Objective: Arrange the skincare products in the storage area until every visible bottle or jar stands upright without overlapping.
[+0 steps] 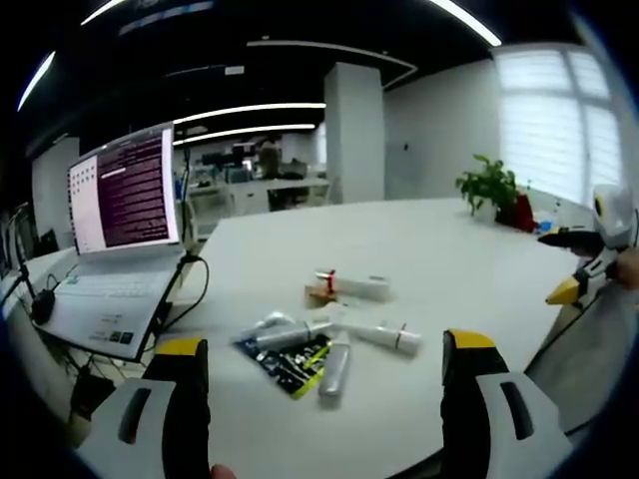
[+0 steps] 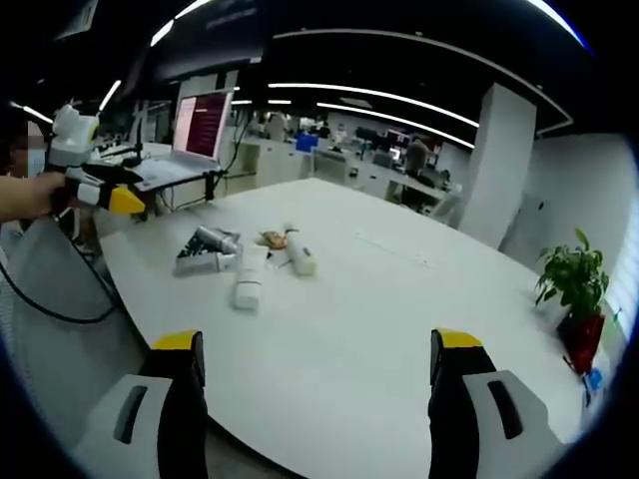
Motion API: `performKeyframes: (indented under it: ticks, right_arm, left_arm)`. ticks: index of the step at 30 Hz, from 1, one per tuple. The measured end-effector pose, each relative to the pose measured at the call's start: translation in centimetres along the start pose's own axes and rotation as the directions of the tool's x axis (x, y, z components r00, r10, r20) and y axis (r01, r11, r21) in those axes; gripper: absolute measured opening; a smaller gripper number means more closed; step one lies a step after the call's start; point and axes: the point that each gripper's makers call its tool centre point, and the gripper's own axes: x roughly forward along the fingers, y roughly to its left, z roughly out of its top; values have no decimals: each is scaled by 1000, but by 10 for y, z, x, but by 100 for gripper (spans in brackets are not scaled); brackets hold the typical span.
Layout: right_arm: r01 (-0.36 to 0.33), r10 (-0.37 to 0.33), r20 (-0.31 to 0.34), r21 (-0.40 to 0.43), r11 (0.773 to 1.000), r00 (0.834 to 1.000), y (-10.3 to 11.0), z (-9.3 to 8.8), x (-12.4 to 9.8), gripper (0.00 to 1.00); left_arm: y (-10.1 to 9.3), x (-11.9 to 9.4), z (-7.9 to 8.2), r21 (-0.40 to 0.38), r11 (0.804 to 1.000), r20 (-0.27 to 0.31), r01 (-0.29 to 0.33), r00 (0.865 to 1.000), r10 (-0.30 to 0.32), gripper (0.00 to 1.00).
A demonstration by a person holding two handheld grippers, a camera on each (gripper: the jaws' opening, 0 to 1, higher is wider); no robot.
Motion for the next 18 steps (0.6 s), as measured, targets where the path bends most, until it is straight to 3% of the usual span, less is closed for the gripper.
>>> performKeyframes:
  ticks: [18]
  right_arm:
    - [-5,5,-6,7,1000,1000,1,0,-1,92]
  left_arm:
    - [-4,0,0,14,1000,-7,5,1000,-5,90]
